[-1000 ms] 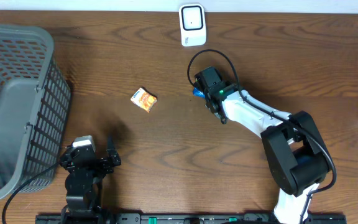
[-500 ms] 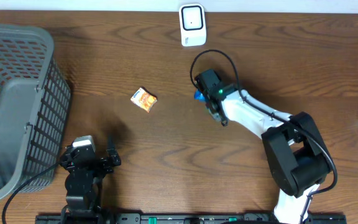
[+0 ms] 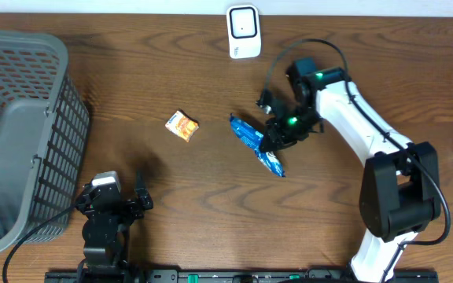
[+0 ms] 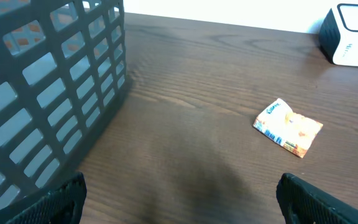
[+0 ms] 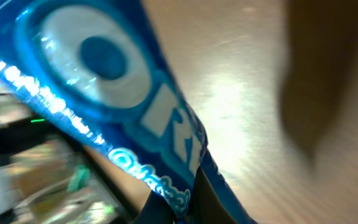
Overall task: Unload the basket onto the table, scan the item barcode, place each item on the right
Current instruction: 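Lift the Oreo packet with the right gripper, then hold the Oreo packet up to the white scanner, then carry the Oreo packet to the right edge and release it, then move the right gripper to the orange Kleenex pack and grasp it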
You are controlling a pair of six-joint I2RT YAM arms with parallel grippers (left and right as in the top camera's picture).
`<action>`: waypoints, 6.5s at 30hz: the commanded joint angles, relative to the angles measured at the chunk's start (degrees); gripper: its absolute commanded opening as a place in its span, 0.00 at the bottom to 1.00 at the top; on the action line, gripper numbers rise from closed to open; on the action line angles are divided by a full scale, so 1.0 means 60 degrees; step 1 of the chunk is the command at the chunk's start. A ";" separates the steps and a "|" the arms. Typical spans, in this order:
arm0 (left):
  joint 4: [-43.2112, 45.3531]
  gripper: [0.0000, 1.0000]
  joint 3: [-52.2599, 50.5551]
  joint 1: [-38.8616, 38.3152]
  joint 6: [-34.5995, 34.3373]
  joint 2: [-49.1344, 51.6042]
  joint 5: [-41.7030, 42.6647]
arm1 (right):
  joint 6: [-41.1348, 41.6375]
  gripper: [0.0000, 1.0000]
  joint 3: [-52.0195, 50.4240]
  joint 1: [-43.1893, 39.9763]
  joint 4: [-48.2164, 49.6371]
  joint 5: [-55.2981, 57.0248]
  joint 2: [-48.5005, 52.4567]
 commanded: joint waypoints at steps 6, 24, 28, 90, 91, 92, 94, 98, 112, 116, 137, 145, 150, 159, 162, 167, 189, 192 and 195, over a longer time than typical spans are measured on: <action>-0.0270 0.98 -0.0127 -0.0036 -0.0087 -0.0004 0.0040 | -0.1180 0.01 -0.0911 -0.0623 0.0612 -0.5187 0.1446; -0.0270 0.98 -0.0127 -0.0036 -0.0087 -0.0004 0.0044 | -0.2211 0.01 -0.0801 -0.0528 -0.0834 -0.8419 0.1865; -0.0270 0.98 -0.0127 -0.0036 -0.0087 -0.0004 0.0040 | -0.2273 0.01 -0.0801 -0.0528 -0.0892 -0.8415 0.1716; -0.0270 0.98 -0.0127 -0.0036 -0.0087 -0.0004 0.0040 | -0.3264 0.01 0.1923 0.1472 1.2218 0.7308 0.1381; -0.0270 0.98 -0.0127 -0.0036 -0.0087 -0.0004 0.0044 | -0.3475 0.01 0.2320 0.1435 1.2193 0.7362 0.1770; -0.0270 0.98 -0.0127 -0.0036 -0.0087 -0.0004 0.0040 | -0.3643 0.01 0.2769 0.1402 1.2171 0.7457 0.2197; -0.0270 0.98 -0.0127 -0.0036 -0.0087 -0.0004 0.0044 | -0.3934 0.01 0.3555 0.1319 1.2134 0.7603 0.2936; -0.0270 0.98 -0.0127 -0.0040 -0.0087 -0.0004 0.0040 | -0.4255 0.01 0.5213 0.1173 1.1919 0.7949 0.4404; -0.0270 0.98 -0.0127 -0.0036 -0.0087 -0.0004 0.0040 | -0.4455 0.01 0.6801 0.1206 1.1344 0.7949 0.5865; -0.0270 0.98 -0.0127 -0.0036 -0.0084 -0.0004 0.0040 | -0.4062 0.01 0.6965 0.1249 1.0775 0.8069 0.5854; -0.0270 0.98 -0.0127 -0.0036 -0.0087 -0.0004 0.0044 | 0.1759 0.01 0.8674 -0.0809 -0.1268 1.0000 0.1887; -0.0270 0.98 -0.0127 -0.0036 -0.0087 -0.0004 0.0040 | 0.3027 0.01 0.7708 -0.4324 -0.1832 1.0229 0.1883; -0.0270 0.98 -0.0127 -0.0040 -0.0087 -0.0004 0.0040 | 0.3115 0.01 0.6138 -0.5880 -0.0171 1.0193 0.1898; -0.0270 0.98 -0.0127 -0.0036 -0.0087 -0.0004 0.0044 | 0.3559 0.01 0.2973 -0.7624 0.2816 0.9817 0.1902; -0.0270 0.98 -0.0127 -0.0040 -0.0087 -0.0004 0.0040 | 0.3592 0.14 0.2885 -0.7777 0.2962 0.9726 0.1902; -0.0270 0.98 -0.0127 -0.0036 -0.0084 -0.0004 0.0044 | 0.3588 0.99 0.3876 -0.7664 0.2306 0.8630 0.1647; -0.0270 0.98 -0.0127 -0.0036 -0.0087 -0.0004 0.0044 | 0.7493 0.99 0.4441 0.0280 0.0164 0.2022 0.1078; -0.0270 0.98 -0.0127 -0.0036 -0.0087 -0.0004 0.0040 | 1.0010 0.99 0.4386 0.1461 0.0495 0.3005 0.1344; -0.0270 0.98 -0.0127 -0.0040 -0.0087 -0.0004 0.0044 | 1.1683 0.99 0.4386 0.2404 0.1220 0.3559 0.1665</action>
